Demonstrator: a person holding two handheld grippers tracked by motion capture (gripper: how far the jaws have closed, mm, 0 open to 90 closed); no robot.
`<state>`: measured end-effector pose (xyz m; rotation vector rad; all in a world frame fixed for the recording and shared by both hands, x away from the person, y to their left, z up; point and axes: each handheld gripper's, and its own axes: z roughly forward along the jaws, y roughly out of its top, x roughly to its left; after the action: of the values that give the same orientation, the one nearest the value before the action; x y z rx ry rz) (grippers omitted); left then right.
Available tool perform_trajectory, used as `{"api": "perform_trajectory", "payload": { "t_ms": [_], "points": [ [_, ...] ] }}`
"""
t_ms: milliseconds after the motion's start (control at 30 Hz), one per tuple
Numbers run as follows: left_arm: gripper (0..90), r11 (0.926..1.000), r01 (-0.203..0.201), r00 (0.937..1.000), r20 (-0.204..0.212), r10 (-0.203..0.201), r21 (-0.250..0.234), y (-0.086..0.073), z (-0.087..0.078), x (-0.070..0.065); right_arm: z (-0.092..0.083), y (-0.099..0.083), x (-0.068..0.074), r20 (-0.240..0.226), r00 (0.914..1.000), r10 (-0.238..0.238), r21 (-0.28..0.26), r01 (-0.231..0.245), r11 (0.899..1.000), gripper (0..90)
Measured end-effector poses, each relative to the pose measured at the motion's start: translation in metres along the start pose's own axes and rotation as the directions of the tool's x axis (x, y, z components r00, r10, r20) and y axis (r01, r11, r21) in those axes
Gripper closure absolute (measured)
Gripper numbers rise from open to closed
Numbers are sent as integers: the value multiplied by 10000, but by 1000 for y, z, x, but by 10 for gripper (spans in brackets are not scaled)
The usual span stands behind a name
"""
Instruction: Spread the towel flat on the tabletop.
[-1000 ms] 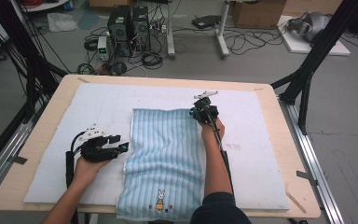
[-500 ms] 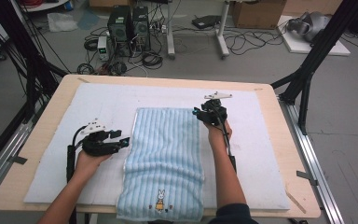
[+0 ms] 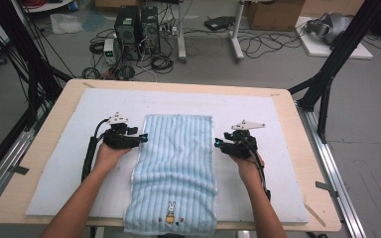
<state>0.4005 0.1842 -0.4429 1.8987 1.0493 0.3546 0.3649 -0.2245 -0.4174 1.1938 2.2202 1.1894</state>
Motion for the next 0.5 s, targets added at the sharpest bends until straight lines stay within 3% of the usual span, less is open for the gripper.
{"api": "perform_trajectory", "payload": {
  "t_ms": [67, 167, 200, 233, 333, 400, 433, 500],
  "points": [
    [444, 9997, 42, 9999, -145, -38, 256, 0, 7, 0, 3, -6, 2, -69, 9999, 79, 276, -77, 9996, 527],
    [547, 9989, 16, 9998, -218, -6, 458, -1, 12, -3, 11, -12, 5, -172, 9996, 204, 598, -194, 9980, 544],
    [575, 9975, -367, 9977, -548, 401, 612, -2, 14, -7, 14, -13, 5, -179, 9996, 221, 698, -208, 9973, 550],
    [618, 9956, -602, 9957, -659, 649, 712, -1, 14, -8, 17, -13, 6, -184, 9994, 303, 820, -287, 9962, 559],
    [845, 9947, -758, 9966, -282, 780, 700, -2, 15, -10, 27, -14, 10, -191, 9993, 307, 1091, -285, 9936, 571],
    [873, 9919, -1056, 9934, -376, 1084, 711, -1, 16, -12, 33, -14, 13, -5, 10000, 70, 1161, -69, 9932, 612],
    [876, 9929, -964, 9945, -350, 990, 699, 0, 17, -11, 34, -13, 14, 112, 9999, -33, 1210, 19, 9927, 634],
    [879, 9947, -794, 9956, -451, 824, 654, 1, 18, -8, 34, -10, 12, 252, 9995, 203, 1331, -235, 9908, 722]
  ]
}}
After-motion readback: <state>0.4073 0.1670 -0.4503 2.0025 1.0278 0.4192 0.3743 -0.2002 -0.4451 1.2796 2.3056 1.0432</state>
